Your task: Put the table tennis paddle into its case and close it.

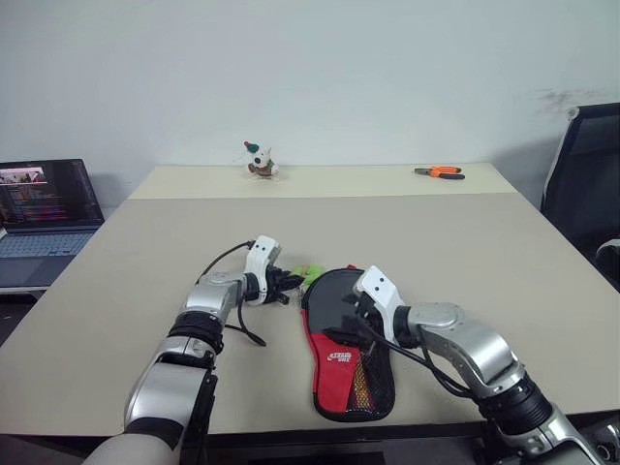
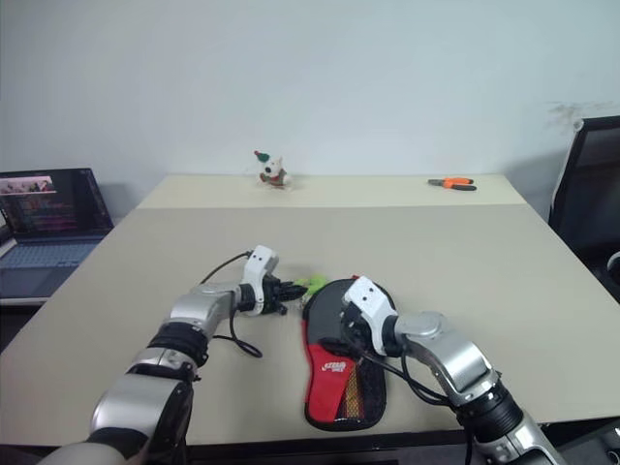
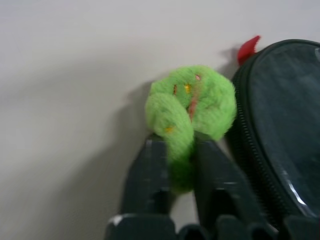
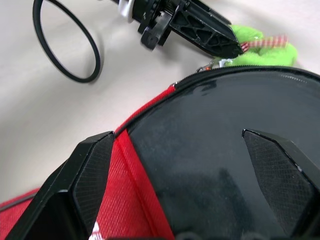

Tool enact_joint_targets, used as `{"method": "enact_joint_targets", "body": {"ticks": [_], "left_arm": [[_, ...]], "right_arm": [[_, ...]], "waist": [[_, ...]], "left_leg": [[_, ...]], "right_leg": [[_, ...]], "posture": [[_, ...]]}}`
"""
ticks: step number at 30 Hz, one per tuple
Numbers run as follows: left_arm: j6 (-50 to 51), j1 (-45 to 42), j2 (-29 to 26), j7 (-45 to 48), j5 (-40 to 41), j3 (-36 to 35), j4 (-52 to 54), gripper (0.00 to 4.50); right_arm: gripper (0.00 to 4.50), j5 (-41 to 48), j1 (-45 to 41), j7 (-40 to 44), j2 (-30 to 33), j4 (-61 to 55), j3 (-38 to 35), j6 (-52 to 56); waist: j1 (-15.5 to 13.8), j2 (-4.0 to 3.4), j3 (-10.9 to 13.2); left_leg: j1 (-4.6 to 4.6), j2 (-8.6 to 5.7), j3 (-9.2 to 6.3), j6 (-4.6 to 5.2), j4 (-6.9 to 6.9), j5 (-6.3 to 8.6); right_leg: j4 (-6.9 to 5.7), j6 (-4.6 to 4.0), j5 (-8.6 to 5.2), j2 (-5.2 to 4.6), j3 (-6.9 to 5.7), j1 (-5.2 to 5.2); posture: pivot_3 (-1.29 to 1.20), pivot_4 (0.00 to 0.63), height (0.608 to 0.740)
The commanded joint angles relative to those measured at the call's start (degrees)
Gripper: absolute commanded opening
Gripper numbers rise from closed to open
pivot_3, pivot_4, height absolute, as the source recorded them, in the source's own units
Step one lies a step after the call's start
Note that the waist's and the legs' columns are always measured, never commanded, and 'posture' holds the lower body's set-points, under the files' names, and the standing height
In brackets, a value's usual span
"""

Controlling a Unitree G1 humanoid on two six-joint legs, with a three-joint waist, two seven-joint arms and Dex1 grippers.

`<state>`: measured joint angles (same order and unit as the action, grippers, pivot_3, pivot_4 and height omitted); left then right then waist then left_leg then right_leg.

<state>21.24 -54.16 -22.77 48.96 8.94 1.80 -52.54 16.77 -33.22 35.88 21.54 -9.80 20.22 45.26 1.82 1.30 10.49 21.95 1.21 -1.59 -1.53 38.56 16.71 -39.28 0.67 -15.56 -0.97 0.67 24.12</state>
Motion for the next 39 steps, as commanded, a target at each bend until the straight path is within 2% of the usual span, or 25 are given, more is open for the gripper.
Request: {"method": "enact_joint_targets", "body": {"ticks": [1,11,21,31,39], "left_arm": [[0.7,1.1,0.0,-0.8,-0.7,-0.3,1.8,0.01],[-7.7,-7.0,3.2,-10.1,-5.4,0.3,-8.0,0.01],[-17.1,-14.8,7.5,-20.5,-12.0,1.3,-19.9,0.01],[-22.5,-18.9,12.5,-24.2,-17.1,2.6,-23.5,0.01],[-26.4,-22.4,15.9,-26.3,-23.0,5.9,-24.7,0.01]], "right_arm": [[4.50,-0.6,-1.7,-0.6,-1.2,0.6,-1.0,1.1],[4.50,-3.0,-0.4,0.2,0.0,5.2,1.6,5.4],[4.50,-3.6,1.5,0.5,0.4,4.4,2.7,6.8],[4.50,-4.2,2.6,0.8,0.2,2.5,3.7,9.4],[4.50,-3.7,5.0,2.0,3.1,-1.5,4.0,12.5]], "waist": [[0.0,0.00,0.0],[-0.1,0.05,0.0],[-0.1,0.15,-0.1],[-0.1,0.17,-0.1],[-0.2,0.18,-0.1]], "left_leg": [[0.00,0.00,0.00,0.01,0.07,0.00],[-0.11,-0.23,-0.09,0.02,0.36,0.00],[-0.11,-0.40,-0.17,0.02,0.38,-0.01],[-0.10,-0.42,-0.18,0.02,0.38,-0.01],[-0.08,-0.47,-0.21,0.02,0.37,-0.01]], "right_leg": [[-0.06,0.00,0.00,0.00,0.01,0.00],[-0.58,0.02,0.00,-0.08,0.00,-0.04],[-0.60,0.13,0.05,-0.22,-0.03,-0.07],[-0.59,0.14,0.04,-0.22,-0.04,-0.08],[-0.55,0.19,0.01,-0.23,-0.06,-0.09]], "posture": [[0.00,0.150,0.740],[0.00,0.150,0.740],[0.00,0.150,0.740],[0.00,0.150,0.740],[0.00,0.150,0.740]]}}
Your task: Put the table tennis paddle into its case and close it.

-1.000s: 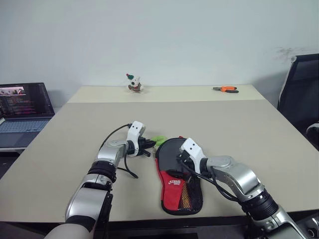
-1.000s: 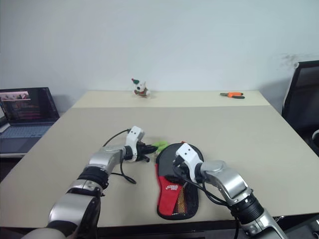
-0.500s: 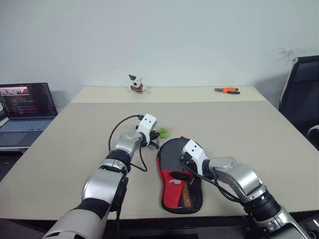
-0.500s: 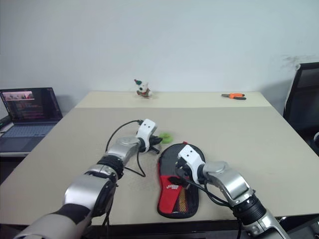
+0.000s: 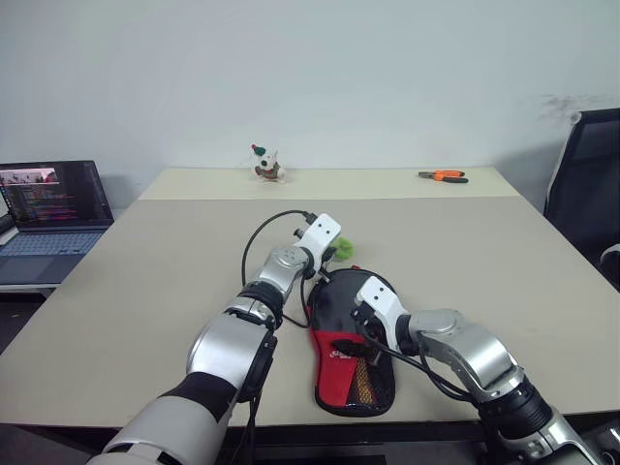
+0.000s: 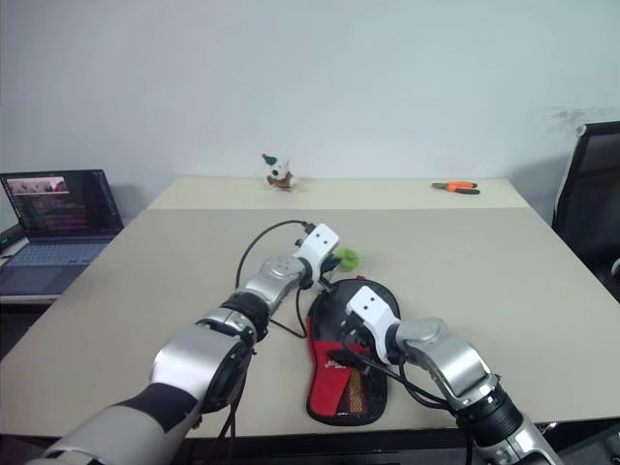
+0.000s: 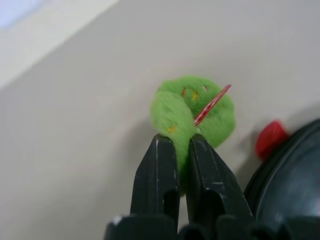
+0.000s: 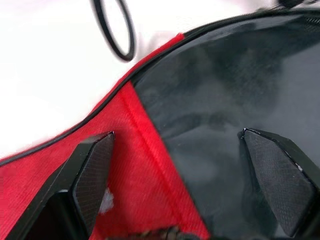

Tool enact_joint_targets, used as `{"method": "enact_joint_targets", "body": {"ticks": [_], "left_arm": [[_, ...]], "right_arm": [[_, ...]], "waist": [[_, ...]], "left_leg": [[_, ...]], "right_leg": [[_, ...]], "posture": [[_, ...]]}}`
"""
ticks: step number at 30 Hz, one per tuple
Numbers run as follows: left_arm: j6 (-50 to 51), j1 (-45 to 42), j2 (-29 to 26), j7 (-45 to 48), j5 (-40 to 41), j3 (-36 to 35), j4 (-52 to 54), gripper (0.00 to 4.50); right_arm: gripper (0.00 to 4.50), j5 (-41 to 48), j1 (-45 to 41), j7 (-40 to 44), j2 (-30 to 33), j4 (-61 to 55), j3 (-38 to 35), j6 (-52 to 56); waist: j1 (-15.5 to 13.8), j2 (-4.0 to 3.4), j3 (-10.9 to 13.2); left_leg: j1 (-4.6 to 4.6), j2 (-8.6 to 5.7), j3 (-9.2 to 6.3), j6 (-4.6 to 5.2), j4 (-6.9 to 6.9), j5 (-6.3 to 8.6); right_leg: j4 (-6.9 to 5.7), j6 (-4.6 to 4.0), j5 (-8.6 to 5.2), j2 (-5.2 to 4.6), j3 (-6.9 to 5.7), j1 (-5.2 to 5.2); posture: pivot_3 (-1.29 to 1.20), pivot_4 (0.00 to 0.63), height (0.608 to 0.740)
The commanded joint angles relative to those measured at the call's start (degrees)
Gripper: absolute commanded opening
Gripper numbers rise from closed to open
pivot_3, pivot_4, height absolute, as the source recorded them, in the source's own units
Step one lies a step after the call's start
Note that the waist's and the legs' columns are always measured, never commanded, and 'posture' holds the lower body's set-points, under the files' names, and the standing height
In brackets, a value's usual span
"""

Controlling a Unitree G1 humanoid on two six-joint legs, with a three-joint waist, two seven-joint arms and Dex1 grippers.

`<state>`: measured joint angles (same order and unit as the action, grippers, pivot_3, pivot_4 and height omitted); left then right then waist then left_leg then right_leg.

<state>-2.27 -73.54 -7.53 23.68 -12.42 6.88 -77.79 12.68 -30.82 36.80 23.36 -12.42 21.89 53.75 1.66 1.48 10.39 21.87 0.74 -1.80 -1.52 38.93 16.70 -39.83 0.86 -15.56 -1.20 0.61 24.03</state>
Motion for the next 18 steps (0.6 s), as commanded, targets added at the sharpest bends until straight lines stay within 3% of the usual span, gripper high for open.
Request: {"method": "enact_joint_targets", "body": {"ticks": [1,18], "left_arm": [[-3.3,-3.2,1.0,-1.0,-2.2,1.1,0.5,0.01],[-15.2,-6.9,10.0,1.6,-12.2,9.2,0.1,0.01]], "right_arm": [[4.50,0.4,2.8,1.1,1.4,0.8,2.3,4.2],[4.50,1.1,5.5,1.0,2.5,-4.4,2.7,8.4]], "waist": [[0.0,0.01,0.0],[-0.3,0.01,0.0]], "left_leg": [[0.00,0.00,0.00,0.00,0.00,0.00],[0.00,-0.05,-0.44,0.02,-0.10,0.01]], "right_leg": [[0.00,0.00,0.00,0.00,0.00,0.00],[0.74,0.11,-0.01,-0.06,-0.42,-0.49]], "posture": [[0.00,0.150,0.740],[0.00,0.150,0.740]]}}
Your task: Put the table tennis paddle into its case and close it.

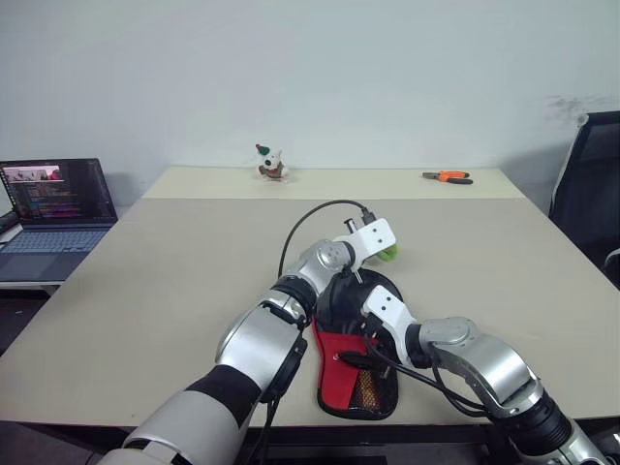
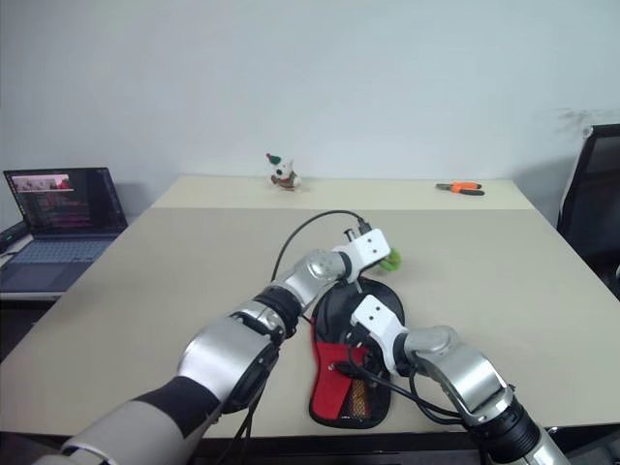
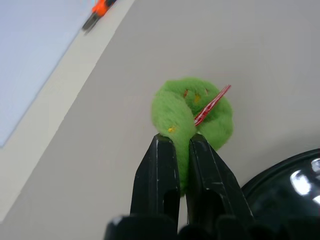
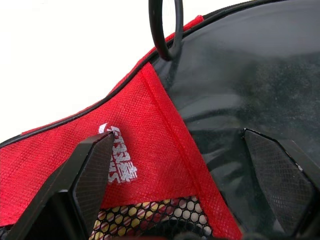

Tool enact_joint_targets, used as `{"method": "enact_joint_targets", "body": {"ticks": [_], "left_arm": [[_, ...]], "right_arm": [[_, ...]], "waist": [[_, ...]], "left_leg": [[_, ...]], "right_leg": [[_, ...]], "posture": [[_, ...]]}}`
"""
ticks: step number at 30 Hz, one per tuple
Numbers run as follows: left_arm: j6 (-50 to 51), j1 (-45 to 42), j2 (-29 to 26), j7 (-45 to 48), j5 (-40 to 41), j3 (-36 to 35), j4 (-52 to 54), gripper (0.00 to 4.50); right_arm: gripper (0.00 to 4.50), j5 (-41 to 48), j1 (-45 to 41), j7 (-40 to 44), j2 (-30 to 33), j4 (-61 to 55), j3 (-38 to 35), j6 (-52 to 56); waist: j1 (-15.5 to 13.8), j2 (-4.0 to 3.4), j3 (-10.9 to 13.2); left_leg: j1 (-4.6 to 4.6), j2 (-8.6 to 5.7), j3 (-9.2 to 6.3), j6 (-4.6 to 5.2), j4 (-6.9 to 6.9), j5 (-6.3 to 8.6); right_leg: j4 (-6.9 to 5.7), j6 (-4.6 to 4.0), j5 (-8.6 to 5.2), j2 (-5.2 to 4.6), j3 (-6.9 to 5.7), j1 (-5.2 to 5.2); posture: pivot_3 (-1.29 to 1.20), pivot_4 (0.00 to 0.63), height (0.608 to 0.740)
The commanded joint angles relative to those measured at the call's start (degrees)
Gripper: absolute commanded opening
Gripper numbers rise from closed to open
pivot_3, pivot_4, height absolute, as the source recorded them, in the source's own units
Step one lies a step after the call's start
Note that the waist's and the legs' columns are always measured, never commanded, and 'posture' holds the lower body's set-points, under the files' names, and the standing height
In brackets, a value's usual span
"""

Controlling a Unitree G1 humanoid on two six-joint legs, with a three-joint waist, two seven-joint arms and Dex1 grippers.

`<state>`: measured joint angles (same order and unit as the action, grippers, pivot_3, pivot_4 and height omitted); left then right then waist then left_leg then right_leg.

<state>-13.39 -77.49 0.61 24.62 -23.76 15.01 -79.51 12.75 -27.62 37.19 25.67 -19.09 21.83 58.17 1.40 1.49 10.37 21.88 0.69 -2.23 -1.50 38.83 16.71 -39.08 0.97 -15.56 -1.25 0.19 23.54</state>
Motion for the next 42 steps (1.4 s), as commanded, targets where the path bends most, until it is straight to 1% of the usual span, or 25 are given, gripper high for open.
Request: {"method": "enact_joint_targets", "body": {"ticks": [1,9,16,17,19,21,23,26,30,33,35,37,38,39,40,41,42], "left_arm": [[-4.8,-3.0,2.4,0.8,-1.2,1.4,1.8,0.01],[-7.5,-2.4,5.6,4.7,-1.0,1.3,2.1,0.01],[-6.8,-1.6,5.3,6.5,-0.9,1.0,2.1,0.01],[-6.6,-1.4,5.0,6.2,-0.8,0.7,2.1,0.66],[-6.8,-1.0,4.3,5.3,-0.8,0.6,2.1,1.33],[-6.1,0.2,3.3,6.6,-0.5,0.4,2.0,2.02],[-6.3,1.1,2.1,7.6,-0.2,0.4,2.1,2.02],[-5.9,1.9,-1.5,8.0,1.5,-1.2,2.5,2.02],[-5.0,1.3,-4.9,6.8,6.1,-6.0,3.6,2.02],[-5.9,2.2,-8.1,8.9,9.1,-8.8,5.3,2.02],[-5.6,3.6,-10.5,12.3,12.5,-11.6,7.3,2.02],[-2.9,5.9,-12.4,17.4,16.7,-14.4,10.1,2.02],[-0.8,8.6,-13.8,21.7,19.3,-15.6,13.7,2.02],[1.5,12.1,-15.0,26.6,21.7,-15.8,18.8,2.02],[3.6,17.7,-17.0,33.3,24.2,-14.7,27.4,2.02],[5.6,21.9,-18.5,37.6,25.9,-13.7,34.2,2.02],[10.5,26.2,-19.9,40.8,28.7,-13.1,42.3,2.02]], "right_arm": [[4.50,1.1,2.3,0.6,0.1,2.3,2.8,4.0],[4.50,0.8,2.1,0.5,0.0,2.8,2.7,3.5],[4.50,0.7,1.3,0.5,-0.7,3.8,2.6,3.1],[4.50,0.7,1.0,0.6,-0.8,4.1,2.5,2.9],[4.50,0.7,0.5,0.8,-0.9,4.6,2.4,2.7],[4.50,0.7,-0.1,0.9,-1.3,5.0,2.4,2.4],[4.50,0.7,-0.7,1.0,-1.8,5.3,2.4,2.3],[4.50,1.0,-1.6,1.1,-2.6,5.7,1.9,2.0],[4.50,1.9,-2.2,1.3,-3.1,4.6,1.5,2.3],[4.50,3.4,-2.5,1.4,-2.9,1.8,-0.5,3.7],[4.50,5.3,-2.8,1.6,-2.3,-1.1,-2.9,5.4],[4.50,7.6,-3.3,1.9,-1.6,-4.2,-5.8,7.6],[4.50,9.1,-3.6,2.9,-0.5,-6.4,-7.6,7.8],[4.50,10.7,-4.1,3.8,0.7,-8.4,-9.3,8.5],[4.50,12.2,-4.9,4.6,1.9,-9.8,-11.4,9.3],[4.50,13.3,-5.5,4.9,2.8,-10.6,-12.8,10.0],[4.50,14.6,-6.2,5.3,3.6,-11.0,-14.5,10.5]], "waist": [[0.0,0.00,0.0],[0.0,-0.01,0.0],[0.1,-0.03,0.0],[0.1,-0.03,0.0],[0.2,-0.03,0.0],[0.3,-0.05,0.0],[0.6,-0.13,-0.1],[0.8,-0.14,-0.1],[0.8,-0.14,-0.1],[0.8,-0.14,-0.1],[0.8,-0.15,-0.1],[0.8,-0.17,-0.1],[0.8,-0.18,-0.1],[0.8,-0.20,0.0],[0.9,-0.24,0.0],[1.1,-0.26,0.0],[1.1,-0.26,0.0]], "left_leg": [[-0.01,0.00,-0.03,0.00,0.00,0.00],[0.00,-0.02,-0.21,0.00,0.00,0.00],[-0.03,-0.02,-0.31,0.00,0.00,0.00],[-0.03,-0.02,-0.33,0.00,0.01,0.00],[-0.06,-0.02,-0.38,0.00,0.01,0.00],[-0.09,-0.02,-0.40,0.00,0.02,0.00],[-0.13,-0.01,-0.44,0.00,0.01,0.00],[-0.18,0.01,-0.50,0.01,0.01,-0.01],[-0.18,0.03,-0.61,0.01,0.02,-0.01],[-0.14,0.01,-0.65,0.00,0.03,-0.02],[-0.10,0.01,-0.67,0.00,0.03,-0.02],[-0.05,0.02,-0.69,0.00,0.01,-0.02],[-0.01,0.03,-0.71,-0.01,0.01,-0.02],[0.01,0.04,-0.71,-0.01,-0.01,-0.02],[0.02,0.04,-0.71,-0.02,-0.03,-0.02],[0.02,0.04,-0.72,-0.04,-0.06,-0.03],[-0.01,0.07,-0.70,-0.07,-0.10,-0.05]], "right_leg": [[0.02,0.00,0.00,0.00,-0.04,-0.04],[0.07,0.00,0.00,-0.03,-0.25,-0.14],[0.08,0.00,0.00,-0.03,-0.34,-0.21],[0.08,0.00,0.00,-0.03,-0.35,-0.22],[0.08,0.00,0.00,-0.03,-0.38,-0.26],[0.08,0.00,0.00,-0.03,-0.40,-0.29],[0.04,0.00,0.00,-0.02,-0.37,-0.30],[-0.01,-0.01,0.00,0.02,-0.37,-0.30],[-0.04,-0.02,0.01,0.03,-0.45,-0.31],[-0.02,-0.02,0.01,-0.01,-0.47,-0.31],[0.01,-0.03,0.01,-0.02,-0.49,-0.29],[0.05,-0.04,0.01,-0.02,-0.52,-0.26],[0.06,-0.05,0.00,-0.02,-0.55,-0.24],[0.08,-0.06,-0.01,-0.03,-0.54,-0.22],[0.08,-0.07,-0.01,-0.04,-0.53,-0.20],[0.10,-0.07,-0.01,-0.05,-0.50,-0.19],[0.10,-0.09,-0.02,-0.05,-0.44,-0.17]], "posture": [[0.00,0.150,0.740],[0.00,0.150,0.740],[0.00,0.150,0.740],[0.00,0.150,0.740],[0.00,0.150,0.740],[0.00,0.150,0.740],[0.00,0.150,0.740],[0.00,0.150,0.740],[0.00,0.150,0.740],[0.00,0.150,0.740],[0.00,0.150,0.740],[0.00,0.150,0.740],[0.00,0.150,0.740],[0.00,0.150,0.740],[0.00,0.150,0.740],[0.00,0.150,0.740],[0.00,0.150,0.740]]}}
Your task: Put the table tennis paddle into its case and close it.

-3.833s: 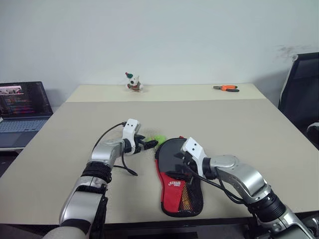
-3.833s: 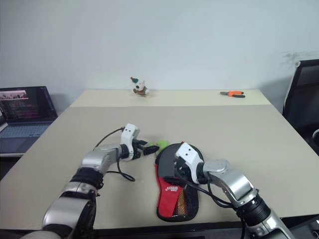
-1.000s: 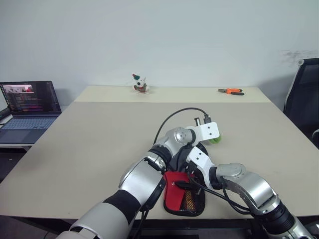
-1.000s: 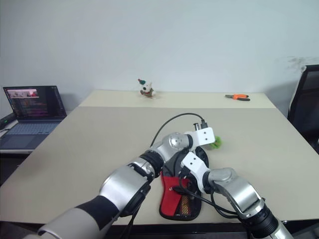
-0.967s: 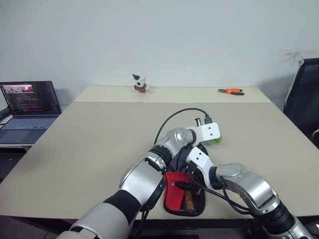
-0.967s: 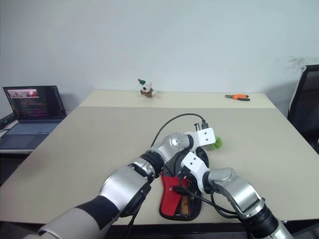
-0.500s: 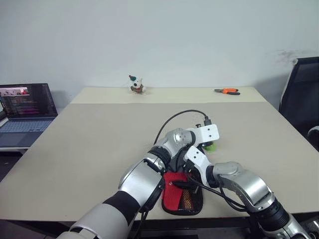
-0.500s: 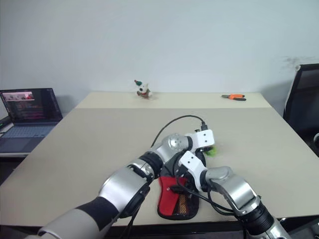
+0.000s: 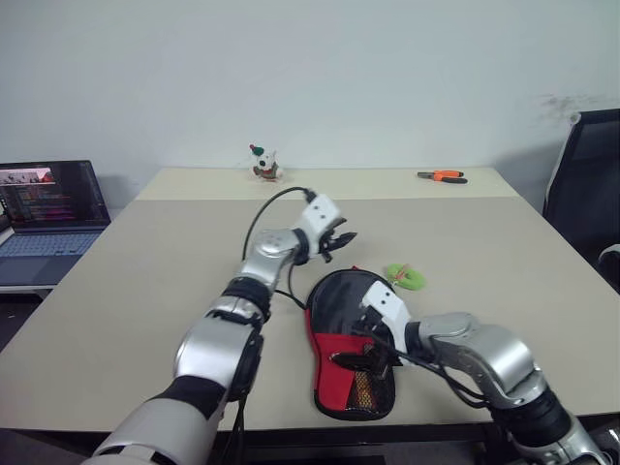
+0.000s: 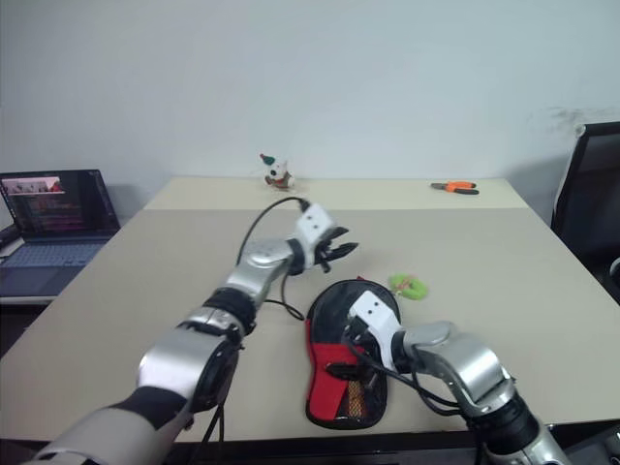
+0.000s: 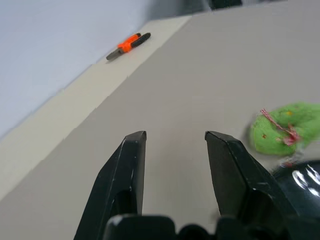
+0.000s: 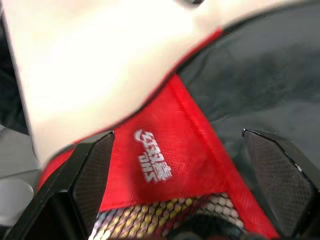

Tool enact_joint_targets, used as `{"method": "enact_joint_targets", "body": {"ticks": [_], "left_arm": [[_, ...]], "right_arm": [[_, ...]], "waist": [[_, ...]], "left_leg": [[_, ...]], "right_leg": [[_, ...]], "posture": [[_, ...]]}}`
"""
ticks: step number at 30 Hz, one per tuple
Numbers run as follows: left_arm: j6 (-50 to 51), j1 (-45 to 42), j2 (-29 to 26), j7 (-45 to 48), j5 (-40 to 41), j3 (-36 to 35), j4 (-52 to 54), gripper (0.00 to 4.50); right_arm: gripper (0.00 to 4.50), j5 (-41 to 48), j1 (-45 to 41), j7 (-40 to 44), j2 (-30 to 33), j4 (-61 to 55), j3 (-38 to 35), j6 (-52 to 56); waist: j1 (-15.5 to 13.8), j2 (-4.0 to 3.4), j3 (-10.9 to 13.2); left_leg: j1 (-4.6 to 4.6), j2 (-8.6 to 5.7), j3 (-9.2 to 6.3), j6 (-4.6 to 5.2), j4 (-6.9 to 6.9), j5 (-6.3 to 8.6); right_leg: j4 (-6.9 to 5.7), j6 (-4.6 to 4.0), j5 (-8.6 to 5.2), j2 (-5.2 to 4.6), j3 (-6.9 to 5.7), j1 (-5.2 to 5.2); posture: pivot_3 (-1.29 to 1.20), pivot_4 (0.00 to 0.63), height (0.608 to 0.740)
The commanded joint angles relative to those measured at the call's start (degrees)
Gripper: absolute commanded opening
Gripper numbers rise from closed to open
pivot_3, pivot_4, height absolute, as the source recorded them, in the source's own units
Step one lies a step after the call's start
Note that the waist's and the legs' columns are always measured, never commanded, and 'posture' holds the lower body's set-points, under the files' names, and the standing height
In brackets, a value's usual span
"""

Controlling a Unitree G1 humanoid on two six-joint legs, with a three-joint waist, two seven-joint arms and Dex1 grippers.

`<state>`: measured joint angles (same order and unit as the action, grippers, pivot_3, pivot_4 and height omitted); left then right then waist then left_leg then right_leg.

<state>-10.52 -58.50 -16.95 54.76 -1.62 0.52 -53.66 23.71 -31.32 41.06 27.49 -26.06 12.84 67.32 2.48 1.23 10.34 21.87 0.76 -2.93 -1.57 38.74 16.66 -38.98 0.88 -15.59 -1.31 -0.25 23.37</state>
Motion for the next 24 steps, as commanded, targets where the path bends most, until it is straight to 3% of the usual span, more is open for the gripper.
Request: {"method": "enact_joint_targets", "body": {"ticks": [1,5,8,16,24], "left_arm": [[12.3,10.8,-3.7,12.8,9.1,1.7,23.4,2.02],[27.2,20.4,-8.2,15.7,15.2,2.7,42.2,2.02],[31.7,22.7,-9.4,14.3,15.7,4.1,46.3,2.02],[30.2,19.5,-7.2,11.8,12.6,9.3,39.9,2.02],[26.1,15.8,-4.6,12.9,10.8,11.9,32.1,2.02]], "right_arm": [[4.50,4.8,-3.2,1.9,2.7,-3.9,-7.0,1.6],[4.50,4.1,-4.9,4.9,8.7,-1.0,-8.5,-4.6],[4.50,-3.2,-5.3,5.2,13.1,6.1,-4.2,-14.9],[4.50,-24.4,-11.5,2.2,13.0,37.8,7.0,-45.1],[4.50,-31.8,-17.9,-0.7,7.4,60.9,7.2,-57.9]], "waist": [[-0.1,0.00,0.0],[-1.4,0.03,0.1],[-2.2,0.02,0.1],[-1.7,0.02,0.1],[-0.7,0.02,0.1]], "left_leg": [[0.03,0.02,-0.06,-0.13,0.01,-0.07],[0.23,0.03,-0.27,-0.01,0.09,0.00],[0.08,-0.07,-0.24,0.01,0.15,0.01],[-0.01,-0.04,0.12,0.03,0.15,0.00],[0.08,-0.01,0.21,0.02,0.09,0.00]], "right_leg": [[0.01,-0.01,-0.01,0.00,-0.04,0.00],[0.00,-0.04,-0.02,-0.04,-0.16,0.05],[0.02,-0.03,-0.02,-0.08,-0.25,-0.19],[-0.06,-0.02,0.03,-0.01,-0.16,-0.14],[0.05,-0.05,0.01,-0.04,-0.10,-0.04]], "posture": [[0.00,0.150,0.740],[0.00,0.150,0.740],[0.00,0.150,0.740],[0.00,0.150,0.740],[0.00,0.150,0.740]]}}
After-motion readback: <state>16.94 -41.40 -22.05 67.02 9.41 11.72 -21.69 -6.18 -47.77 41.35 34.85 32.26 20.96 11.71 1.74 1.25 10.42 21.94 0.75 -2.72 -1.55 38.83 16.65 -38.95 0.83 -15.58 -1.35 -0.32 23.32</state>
